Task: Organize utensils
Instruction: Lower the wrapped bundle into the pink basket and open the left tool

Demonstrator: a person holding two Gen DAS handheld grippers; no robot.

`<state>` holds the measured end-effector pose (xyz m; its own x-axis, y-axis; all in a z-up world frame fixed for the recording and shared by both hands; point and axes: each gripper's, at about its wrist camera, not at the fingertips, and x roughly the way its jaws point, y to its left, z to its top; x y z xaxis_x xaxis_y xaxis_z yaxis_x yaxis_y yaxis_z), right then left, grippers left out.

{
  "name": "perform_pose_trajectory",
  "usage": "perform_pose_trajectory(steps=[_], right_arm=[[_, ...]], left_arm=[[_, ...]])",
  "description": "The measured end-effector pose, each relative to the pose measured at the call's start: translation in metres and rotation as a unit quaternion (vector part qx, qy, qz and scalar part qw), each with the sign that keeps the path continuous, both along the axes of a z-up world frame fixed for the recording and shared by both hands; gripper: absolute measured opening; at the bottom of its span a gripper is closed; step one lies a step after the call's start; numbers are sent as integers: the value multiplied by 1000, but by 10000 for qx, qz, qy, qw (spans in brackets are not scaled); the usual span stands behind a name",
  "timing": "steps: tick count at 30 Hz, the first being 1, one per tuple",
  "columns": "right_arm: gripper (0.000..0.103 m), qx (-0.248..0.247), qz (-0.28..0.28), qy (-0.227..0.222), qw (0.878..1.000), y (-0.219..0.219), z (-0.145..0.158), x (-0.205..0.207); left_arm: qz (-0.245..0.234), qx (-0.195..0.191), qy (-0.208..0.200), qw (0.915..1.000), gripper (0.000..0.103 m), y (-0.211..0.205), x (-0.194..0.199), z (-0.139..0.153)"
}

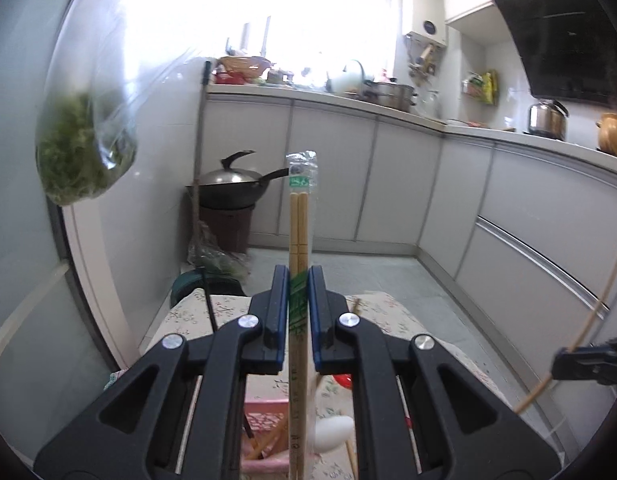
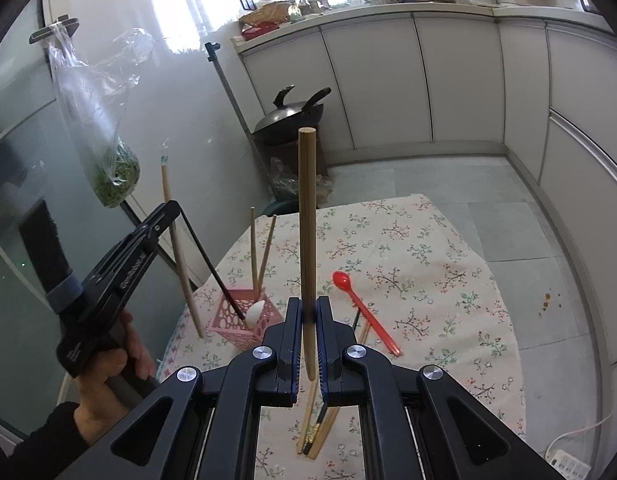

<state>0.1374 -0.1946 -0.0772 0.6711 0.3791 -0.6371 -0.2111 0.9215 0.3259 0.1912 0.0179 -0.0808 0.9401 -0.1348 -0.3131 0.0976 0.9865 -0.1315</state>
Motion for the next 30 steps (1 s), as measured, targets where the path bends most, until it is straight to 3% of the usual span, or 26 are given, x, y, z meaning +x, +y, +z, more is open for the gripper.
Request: perform_pose_trajectory(steps=[5, 10, 21, 30], right_arm=[[7, 17, 108, 77, 9999, 13, -4, 6], [7, -4, 150, 148, 9998, 22, -11, 12], [7, -6, 245, 171, 9996, 37, -16, 15], [7, 202, 209, 62, 9996, 42, -9, 17]], left_arm=[[412, 166, -166, 9989, 11, 3, 7, -20], [658, 52, -78, 9978, 11, 10, 19, -34], [632, 274, 150, 9975, 11, 11, 21, -48], [205, 485, 808, 9953, 33, 17, 10, -38]])
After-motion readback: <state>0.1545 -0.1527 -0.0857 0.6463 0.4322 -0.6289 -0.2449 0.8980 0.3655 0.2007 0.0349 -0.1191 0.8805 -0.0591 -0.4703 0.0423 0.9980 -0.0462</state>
